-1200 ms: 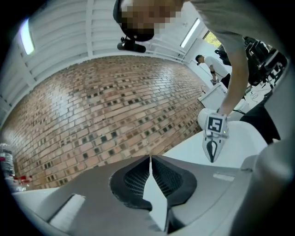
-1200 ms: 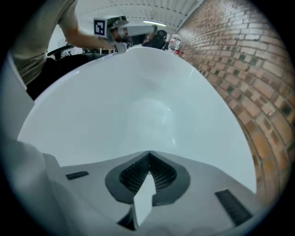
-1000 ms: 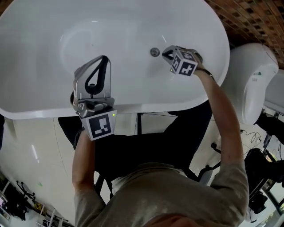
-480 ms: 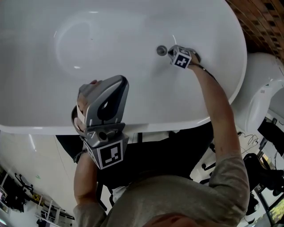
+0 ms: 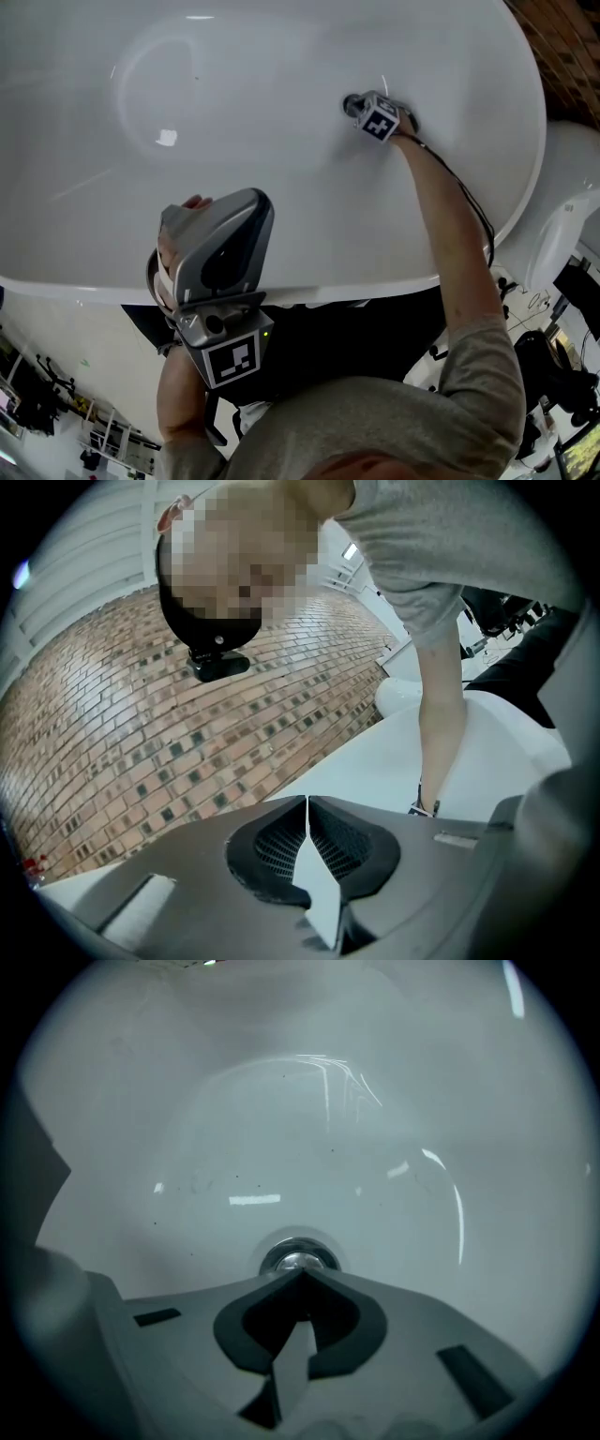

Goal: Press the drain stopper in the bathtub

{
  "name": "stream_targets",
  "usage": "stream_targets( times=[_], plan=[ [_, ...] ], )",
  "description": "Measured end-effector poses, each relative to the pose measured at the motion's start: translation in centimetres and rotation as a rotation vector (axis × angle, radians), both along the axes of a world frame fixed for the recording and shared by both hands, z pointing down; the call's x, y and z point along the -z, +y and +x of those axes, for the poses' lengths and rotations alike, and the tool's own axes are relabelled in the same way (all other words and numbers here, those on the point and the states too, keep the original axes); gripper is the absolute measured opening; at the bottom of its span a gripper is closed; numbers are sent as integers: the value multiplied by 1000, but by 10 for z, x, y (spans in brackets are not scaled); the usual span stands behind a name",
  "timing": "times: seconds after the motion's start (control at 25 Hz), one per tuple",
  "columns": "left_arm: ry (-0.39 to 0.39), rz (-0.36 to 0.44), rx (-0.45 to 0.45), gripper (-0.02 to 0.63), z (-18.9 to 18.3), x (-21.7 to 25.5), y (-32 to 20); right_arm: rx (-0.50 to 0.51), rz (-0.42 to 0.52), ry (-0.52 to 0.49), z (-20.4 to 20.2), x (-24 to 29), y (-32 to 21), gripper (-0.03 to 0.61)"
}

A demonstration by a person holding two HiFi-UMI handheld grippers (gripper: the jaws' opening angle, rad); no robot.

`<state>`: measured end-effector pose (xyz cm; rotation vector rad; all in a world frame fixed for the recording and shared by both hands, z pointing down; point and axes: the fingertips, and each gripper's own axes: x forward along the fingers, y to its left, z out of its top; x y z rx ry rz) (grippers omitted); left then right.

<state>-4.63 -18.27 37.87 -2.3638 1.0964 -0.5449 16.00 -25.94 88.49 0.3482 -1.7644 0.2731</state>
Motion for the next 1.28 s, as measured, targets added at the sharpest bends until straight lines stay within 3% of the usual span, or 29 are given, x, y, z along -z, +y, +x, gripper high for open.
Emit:
stream_targets(
  times=[0.2, 0.36, 0.48, 0.6, 0.68, 0.8, 0.92, 1.04, 1.16, 1.28],
  plan=[
    [7, -4, 8, 5, -3, 2, 1, -87, -8, -72, -5, 4, -4, 9],
    [15, -1, 16, 5, -7, 1, 2, -17, 23, -3, -7, -1, 0, 9],
    [13, 7, 20, 5, -5, -2, 0, -58, 7, -3, -6, -5, -3, 9],
    [1, 16, 26, 5, -3, -6, -1, -31, -16, 69, -3, 0, -3, 9],
    [-7, 17, 31, 5, -5, -10, 1, -9, 20, 114, -1, 17, -8, 6],
    [-19, 15, 35, 5, -11, -16, 0, -41, 133, 76, -7, 67, -34, 3],
    [-41, 28, 48, 5, -16, -19, -1, -139, 215, -33, -10, 142, -58, 3],
    [-53, 47, 69, 5, -14, -16, -1, -301, 323, -259, -2, 249, -71, 2],
    [-22, 85, 109, 5, -18, -10, -13, -363, 529, -526, -1, 402, -65, 2],
    [37, 107, 151, 5, -21, -7, -25, -353, 715, -725, 15, 535, -8, 2]
  ],
)
